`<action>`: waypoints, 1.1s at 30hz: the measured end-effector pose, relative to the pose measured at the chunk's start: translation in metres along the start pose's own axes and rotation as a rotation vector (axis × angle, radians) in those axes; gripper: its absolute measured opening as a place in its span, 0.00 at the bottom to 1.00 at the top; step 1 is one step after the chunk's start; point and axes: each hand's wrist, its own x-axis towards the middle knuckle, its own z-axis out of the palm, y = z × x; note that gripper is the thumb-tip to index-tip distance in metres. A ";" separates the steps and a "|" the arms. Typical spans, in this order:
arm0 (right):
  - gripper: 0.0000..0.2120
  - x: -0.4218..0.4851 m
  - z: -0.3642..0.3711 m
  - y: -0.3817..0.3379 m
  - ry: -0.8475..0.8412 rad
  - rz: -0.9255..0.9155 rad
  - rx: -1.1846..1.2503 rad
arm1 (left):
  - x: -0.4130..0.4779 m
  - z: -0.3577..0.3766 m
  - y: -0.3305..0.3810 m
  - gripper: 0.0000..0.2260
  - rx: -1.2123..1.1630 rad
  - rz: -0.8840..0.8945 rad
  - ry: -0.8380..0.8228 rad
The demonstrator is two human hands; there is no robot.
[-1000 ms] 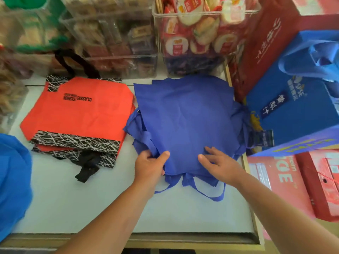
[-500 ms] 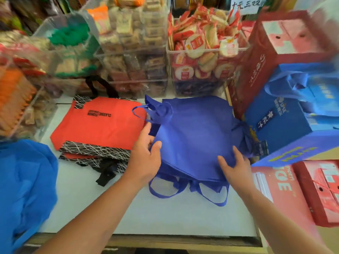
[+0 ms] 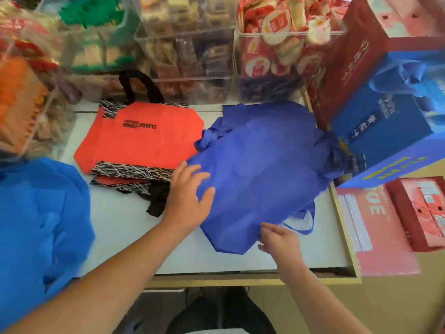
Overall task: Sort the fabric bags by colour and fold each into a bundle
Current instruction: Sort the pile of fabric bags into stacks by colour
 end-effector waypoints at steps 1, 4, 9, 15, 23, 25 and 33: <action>0.10 -0.008 0.012 0.004 -0.034 0.007 0.002 | -0.026 0.003 0.000 0.24 0.104 0.075 -0.112; 0.12 -0.030 0.044 0.019 -0.162 0.048 0.014 | -0.078 0.002 -0.008 0.40 0.319 0.097 -0.573; 0.17 -0.056 0.068 0.033 -0.427 0.084 -0.155 | -0.094 0.000 -0.037 0.29 0.407 0.036 -0.737; 0.26 -0.024 0.003 0.060 0.124 -0.621 -1.183 | -0.095 0.006 -0.057 0.18 0.288 0.014 -0.740; 0.41 -0.009 -0.070 0.051 0.336 -0.565 -1.066 | -0.110 0.006 -0.043 0.17 0.081 -0.112 -0.527; 0.39 -0.023 -0.074 0.029 0.306 -0.311 -0.382 | -0.121 0.010 -0.032 0.20 0.069 -0.135 -0.448; 0.14 -0.008 -0.072 0.018 -0.004 0.060 0.487 | -0.156 0.035 0.001 0.29 0.356 -0.112 -0.875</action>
